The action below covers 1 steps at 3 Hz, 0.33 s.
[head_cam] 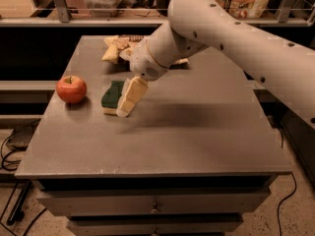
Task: Move sponge near apple
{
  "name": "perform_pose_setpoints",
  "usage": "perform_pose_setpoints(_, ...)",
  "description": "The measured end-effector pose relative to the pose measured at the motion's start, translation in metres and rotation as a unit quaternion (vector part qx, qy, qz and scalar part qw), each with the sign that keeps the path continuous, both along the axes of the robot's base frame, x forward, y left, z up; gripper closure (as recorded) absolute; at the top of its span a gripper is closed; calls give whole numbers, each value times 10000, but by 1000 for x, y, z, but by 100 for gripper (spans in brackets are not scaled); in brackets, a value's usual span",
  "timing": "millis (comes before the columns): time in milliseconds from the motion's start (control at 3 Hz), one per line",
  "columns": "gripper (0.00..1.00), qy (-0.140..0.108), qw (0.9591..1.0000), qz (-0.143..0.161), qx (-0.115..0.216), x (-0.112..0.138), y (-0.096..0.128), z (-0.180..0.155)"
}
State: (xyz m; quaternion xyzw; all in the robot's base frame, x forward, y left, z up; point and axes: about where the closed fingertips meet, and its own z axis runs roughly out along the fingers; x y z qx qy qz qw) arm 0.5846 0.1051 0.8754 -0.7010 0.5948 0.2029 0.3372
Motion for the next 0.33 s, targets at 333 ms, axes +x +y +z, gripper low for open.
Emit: perform_pose_setpoints(333, 0, 0, 10000, 1, 0, 0, 0, 0)
